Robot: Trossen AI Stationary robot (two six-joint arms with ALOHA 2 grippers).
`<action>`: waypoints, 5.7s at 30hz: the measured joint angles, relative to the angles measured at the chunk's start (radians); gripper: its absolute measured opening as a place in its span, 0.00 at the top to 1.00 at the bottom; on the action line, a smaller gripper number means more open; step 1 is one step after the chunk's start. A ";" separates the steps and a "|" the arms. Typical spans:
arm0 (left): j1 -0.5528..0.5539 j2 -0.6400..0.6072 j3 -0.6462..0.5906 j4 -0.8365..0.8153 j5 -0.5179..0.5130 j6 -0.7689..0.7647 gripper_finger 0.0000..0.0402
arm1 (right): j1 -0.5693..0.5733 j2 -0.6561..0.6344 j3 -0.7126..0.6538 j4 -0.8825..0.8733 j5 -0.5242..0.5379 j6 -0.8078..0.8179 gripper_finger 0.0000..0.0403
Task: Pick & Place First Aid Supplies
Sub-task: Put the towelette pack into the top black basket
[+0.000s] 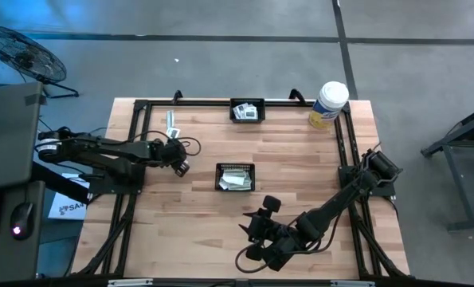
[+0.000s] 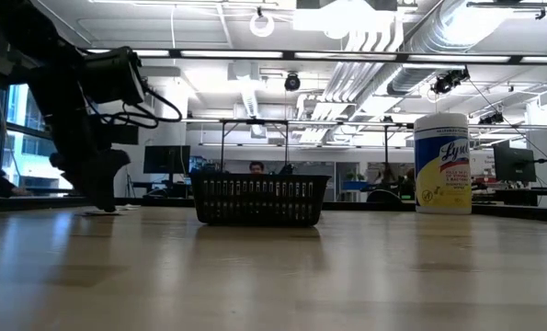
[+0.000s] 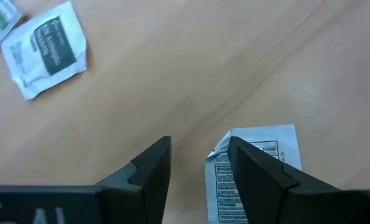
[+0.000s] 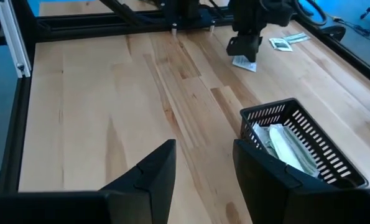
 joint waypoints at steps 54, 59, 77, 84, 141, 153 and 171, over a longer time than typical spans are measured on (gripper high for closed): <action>-0.183 -0.204 -0.181 0.196 -0.120 -0.408 0.68 | -0.106 0.060 -0.001 0.114 -0.111 -0.138 0.62; -0.184 -0.177 -0.212 0.273 -0.138 -0.411 0.70 | -0.106 0.060 -0.001 0.115 -0.112 -0.138 0.62; -0.185 -0.008 -0.224 0.325 -0.204 -0.428 0.99 | -0.106 0.060 -0.001 0.116 -0.124 -0.115 0.62; -0.183 -0.065 -0.177 0.280 -0.189 -0.368 1.00 | -0.106 0.060 -0.001 0.116 -0.211 -0.131 0.62; 0.389 0.898 1.073 0.308 0.211 0.427 0.99 | -0.050 -0.152 0.000 -0.232 -0.225 -0.046 0.62; 0.399 0.886 1.072 0.266 0.235 0.409 0.70 | -0.060 -0.152 0.000 -0.231 -0.202 -0.073 0.62; 0.399 0.293 0.618 0.185 0.181 0.383 0.66 | -0.059 -0.152 0.000 -0.215 -0.222 -0.026 0.62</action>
